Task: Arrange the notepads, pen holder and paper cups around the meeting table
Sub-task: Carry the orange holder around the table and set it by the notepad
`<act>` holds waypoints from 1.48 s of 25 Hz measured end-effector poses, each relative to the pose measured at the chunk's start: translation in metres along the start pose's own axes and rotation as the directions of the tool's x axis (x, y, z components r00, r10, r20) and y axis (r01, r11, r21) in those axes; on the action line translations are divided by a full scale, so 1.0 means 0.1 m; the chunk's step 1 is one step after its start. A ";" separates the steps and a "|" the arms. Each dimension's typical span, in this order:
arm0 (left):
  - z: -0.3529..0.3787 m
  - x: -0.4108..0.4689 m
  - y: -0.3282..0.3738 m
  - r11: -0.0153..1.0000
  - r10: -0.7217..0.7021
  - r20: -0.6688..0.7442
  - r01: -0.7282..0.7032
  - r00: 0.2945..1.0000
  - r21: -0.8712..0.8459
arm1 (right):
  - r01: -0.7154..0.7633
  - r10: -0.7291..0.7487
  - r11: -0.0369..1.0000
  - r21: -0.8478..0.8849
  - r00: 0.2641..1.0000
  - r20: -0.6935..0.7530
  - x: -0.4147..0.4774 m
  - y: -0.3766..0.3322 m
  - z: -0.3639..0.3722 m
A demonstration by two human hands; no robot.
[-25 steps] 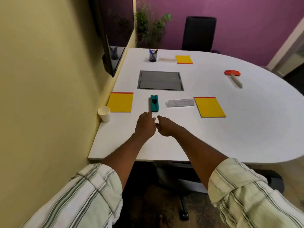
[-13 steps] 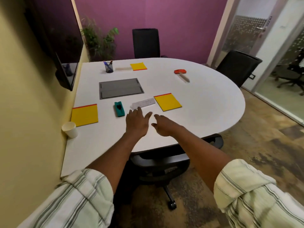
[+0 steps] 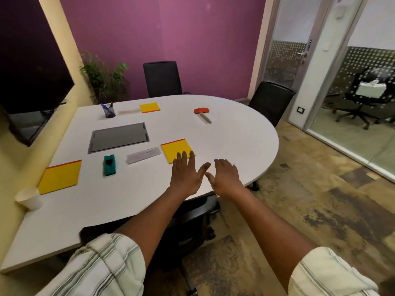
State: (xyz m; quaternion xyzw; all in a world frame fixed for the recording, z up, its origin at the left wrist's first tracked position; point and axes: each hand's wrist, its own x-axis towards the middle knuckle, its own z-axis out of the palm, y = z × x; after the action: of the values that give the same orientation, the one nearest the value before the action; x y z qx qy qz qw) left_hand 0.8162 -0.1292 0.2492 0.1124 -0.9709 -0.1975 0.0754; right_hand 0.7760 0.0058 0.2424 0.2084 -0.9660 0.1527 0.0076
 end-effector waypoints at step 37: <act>3.74 5.42 4.58 0.989 -0.138 0.042 0.135 0.990 0.068 | 0.040 -0.040 0.999 0.004 0.975 0.220 4.34 6.55 -1.01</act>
State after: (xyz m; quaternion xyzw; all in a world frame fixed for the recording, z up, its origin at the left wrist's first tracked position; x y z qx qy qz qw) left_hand 0.1364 0.2842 0.1468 0.1765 -0.9683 -0.1733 0.0353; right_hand 0.1098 0.4292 0.1812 0.2436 -0.9565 0.1285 -0.0963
